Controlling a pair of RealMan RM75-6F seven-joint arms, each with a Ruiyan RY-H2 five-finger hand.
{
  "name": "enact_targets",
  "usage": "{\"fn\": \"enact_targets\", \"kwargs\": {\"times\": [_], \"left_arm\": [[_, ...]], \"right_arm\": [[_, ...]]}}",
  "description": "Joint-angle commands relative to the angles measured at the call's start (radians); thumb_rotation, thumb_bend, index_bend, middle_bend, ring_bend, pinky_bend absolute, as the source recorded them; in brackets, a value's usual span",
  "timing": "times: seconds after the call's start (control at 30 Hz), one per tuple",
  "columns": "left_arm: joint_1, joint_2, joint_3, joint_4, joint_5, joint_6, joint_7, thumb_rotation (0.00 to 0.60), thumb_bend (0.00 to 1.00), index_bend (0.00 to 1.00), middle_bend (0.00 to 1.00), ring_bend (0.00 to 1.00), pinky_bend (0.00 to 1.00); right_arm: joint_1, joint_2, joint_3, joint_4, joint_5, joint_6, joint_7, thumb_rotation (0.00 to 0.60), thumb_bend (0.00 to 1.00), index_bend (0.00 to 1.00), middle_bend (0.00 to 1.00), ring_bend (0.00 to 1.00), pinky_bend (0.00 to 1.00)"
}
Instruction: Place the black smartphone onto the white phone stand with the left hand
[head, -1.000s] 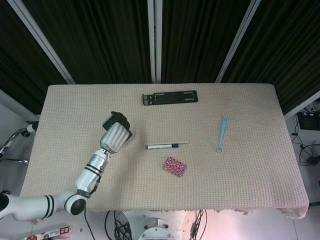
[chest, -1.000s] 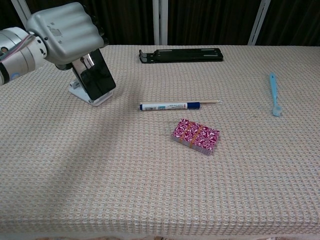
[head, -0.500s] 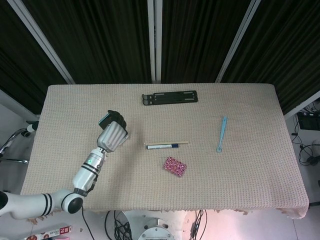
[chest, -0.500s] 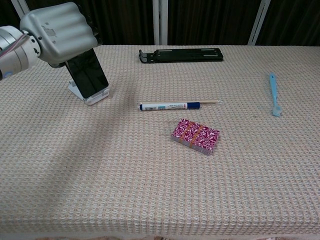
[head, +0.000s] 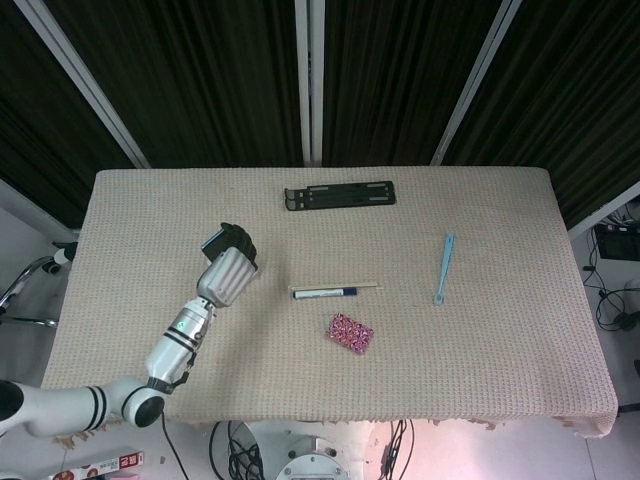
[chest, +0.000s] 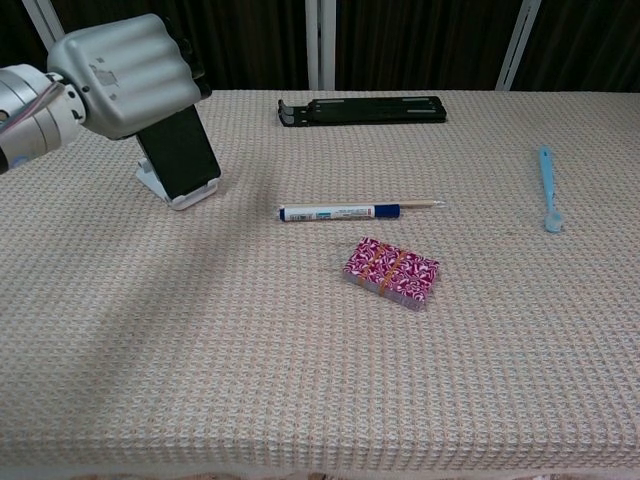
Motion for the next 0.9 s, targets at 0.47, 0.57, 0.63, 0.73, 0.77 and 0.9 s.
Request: {"fn": "enact_targets", "kwargs": {"times": [0.47, 0.57, 0.63, 0.73, 0.77, 0.9], "left_arm": [[-0.003, 0.000, 0.014, 0.005, -0.004, -0.004, 0.002, 0.600, 0.38, 0.56, 0.60, 0.42, 0.30], [-0.002, -0.001, 0.019, 0.007, -0.005, -0.009, -0.004, 0.600, 0.38, 0.55, 0.59, 0.41, 0.30], [0.000, 0.000, 0.024, 0.009, -0.003, -0.013, -0.008, 0.600, 0.38, 0.52, 0.55, 0.38, 0.30], [-0.002, 0.003, 0.027, 0.012, 0.004, -0.019, -0.021, 0.600, 0.37, 0.40, 0.42, 0.30, 0.29], [-0.003, 0.005, 0.027, 0.011, 0.003, -0.022, -0.024, 0.600, 0.37, 0.36, 0.38, 0.28, 0.29], [-0.006, 0.014, 0.024, 0.003, -0.004, -0.036, -0.042, 0.600, 0.37, 0.24, 0.26, 0.19, 0.28]], "right_arm": [[0.004, -0.007, 0.000, 0.017, 0.001, -0.009, 0.011, 0.600, 0.18, 0.00, 0.00, 0.00, 0.00], [0.005, -0.007, 0.000, 0.018, 0.001, -0.011, 0.010, 0.600, 0.18, 0.00, 0.00, 0.00, 0.00], [0.005, -0.006, 0.001, 0.015, 0.002, -0.011, 0.009, 0.600, 0.18, 0.00, 0.00, 0.00, 0.00], [0.005, -0.004, 0.001, 0.012, 0.002, -0.010, 0.005, 0.600, 0.18, 0.00, 0.00, 0.00, 0.00], [0.005, -0.003, 0.001, 0.011, 0.002, -0.010, 0.004, 0.600, 0.18, 0.00, 0.00, 0.00, 0.00], [0.004, 0.001, 0.001, 0.004, 0.006, -0.015, -0.003, 0.600, 0.18, 0.00, 0.00, 0.00, 0.00]]}}
